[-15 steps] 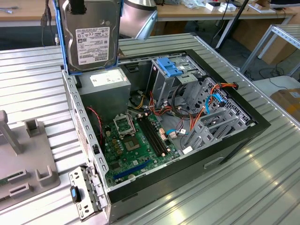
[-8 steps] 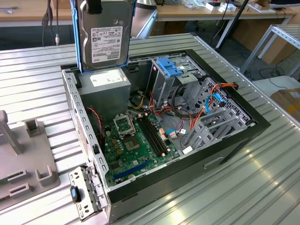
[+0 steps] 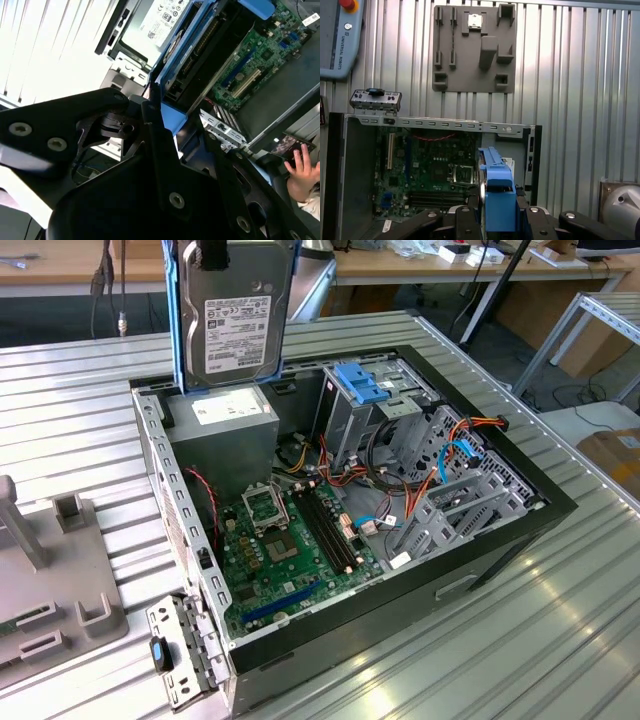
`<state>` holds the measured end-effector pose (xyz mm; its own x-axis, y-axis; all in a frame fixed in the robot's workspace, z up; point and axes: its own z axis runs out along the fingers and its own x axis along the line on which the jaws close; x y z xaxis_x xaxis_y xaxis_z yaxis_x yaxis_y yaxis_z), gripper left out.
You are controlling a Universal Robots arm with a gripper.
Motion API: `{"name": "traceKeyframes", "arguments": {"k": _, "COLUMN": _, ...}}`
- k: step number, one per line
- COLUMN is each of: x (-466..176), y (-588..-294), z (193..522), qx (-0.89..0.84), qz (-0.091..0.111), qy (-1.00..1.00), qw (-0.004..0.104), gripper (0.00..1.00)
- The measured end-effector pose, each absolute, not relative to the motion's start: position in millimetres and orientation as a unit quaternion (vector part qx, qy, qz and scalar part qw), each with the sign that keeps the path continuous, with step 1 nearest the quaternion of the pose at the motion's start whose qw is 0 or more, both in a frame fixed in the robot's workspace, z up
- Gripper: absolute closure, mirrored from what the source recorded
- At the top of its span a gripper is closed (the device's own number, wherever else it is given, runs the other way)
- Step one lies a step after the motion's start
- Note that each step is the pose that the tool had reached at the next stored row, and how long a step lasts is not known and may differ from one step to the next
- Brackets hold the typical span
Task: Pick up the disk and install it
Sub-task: 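Pick up the disk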
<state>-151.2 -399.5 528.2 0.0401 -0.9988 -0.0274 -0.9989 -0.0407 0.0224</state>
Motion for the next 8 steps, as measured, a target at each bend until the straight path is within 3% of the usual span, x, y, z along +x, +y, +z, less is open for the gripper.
{"name": "traceKeyframes", "arguments": {"k": 8, "x": -148, "y": -413, "z": 528, "qx": -0.721, "qz": 0.018, "qy": 0.693, "qw": 0.001, "gripper": 0.64}}
